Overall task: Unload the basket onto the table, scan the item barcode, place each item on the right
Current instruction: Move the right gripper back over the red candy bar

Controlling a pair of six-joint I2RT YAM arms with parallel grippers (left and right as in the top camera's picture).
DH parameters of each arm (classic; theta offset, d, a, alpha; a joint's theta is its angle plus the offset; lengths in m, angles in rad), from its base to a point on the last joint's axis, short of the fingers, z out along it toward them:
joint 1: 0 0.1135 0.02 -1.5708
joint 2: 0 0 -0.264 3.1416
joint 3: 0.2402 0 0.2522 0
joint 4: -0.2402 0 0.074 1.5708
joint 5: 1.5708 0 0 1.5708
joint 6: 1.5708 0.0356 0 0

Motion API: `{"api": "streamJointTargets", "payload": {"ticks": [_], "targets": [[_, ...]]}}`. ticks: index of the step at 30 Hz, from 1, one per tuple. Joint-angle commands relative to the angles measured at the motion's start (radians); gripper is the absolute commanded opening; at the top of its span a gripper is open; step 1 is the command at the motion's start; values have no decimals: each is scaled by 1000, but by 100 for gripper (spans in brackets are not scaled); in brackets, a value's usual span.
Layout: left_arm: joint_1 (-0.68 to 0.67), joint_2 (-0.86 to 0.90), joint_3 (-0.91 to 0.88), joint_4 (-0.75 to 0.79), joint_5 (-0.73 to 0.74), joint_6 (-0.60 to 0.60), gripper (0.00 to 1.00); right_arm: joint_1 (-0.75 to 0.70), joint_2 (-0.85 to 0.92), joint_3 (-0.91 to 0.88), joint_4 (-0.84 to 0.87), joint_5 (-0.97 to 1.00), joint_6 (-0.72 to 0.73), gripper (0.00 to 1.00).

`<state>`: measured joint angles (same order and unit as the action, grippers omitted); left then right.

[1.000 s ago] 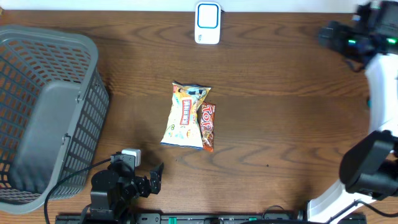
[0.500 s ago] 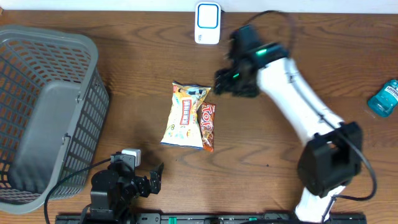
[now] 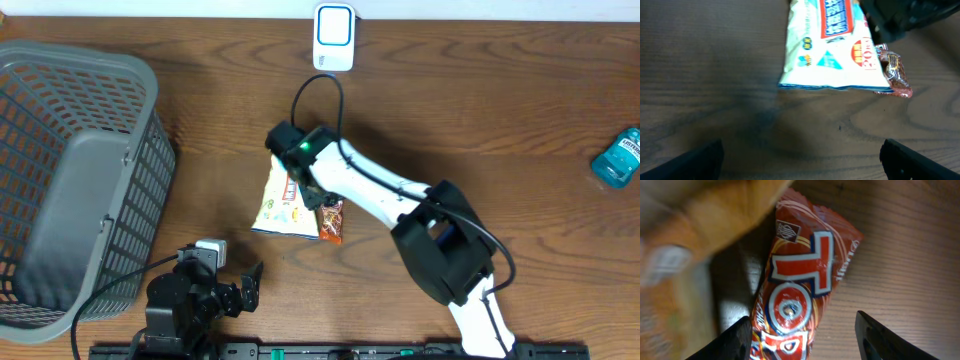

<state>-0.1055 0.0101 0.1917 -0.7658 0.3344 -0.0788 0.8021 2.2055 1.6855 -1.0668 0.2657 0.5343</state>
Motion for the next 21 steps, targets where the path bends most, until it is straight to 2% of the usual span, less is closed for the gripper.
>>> {"api": "streamJointTargets", "payload": {"ticks": [1,6,14,15,18,21], "targets": [[4,-6,-3,-44,4,2,100,44,51,-1,-2,126,19,61],[4,-6,-3,-44,5,2,100,72,135,-1,-39,137,7,62],[4,-6,-3,-44,4,2,100,69,170,-1,-140,102,8,41],[4,-6,-3,-44,4,2,100,68,170,-1,-148,80,-2,36],[4,-6,-3,-44,4,2,100,55,170,-3,-154,-41,-76,4],[4,-6,-3,-44,4,2,100,33,170,-3,-155,-77,-107,1]]}}
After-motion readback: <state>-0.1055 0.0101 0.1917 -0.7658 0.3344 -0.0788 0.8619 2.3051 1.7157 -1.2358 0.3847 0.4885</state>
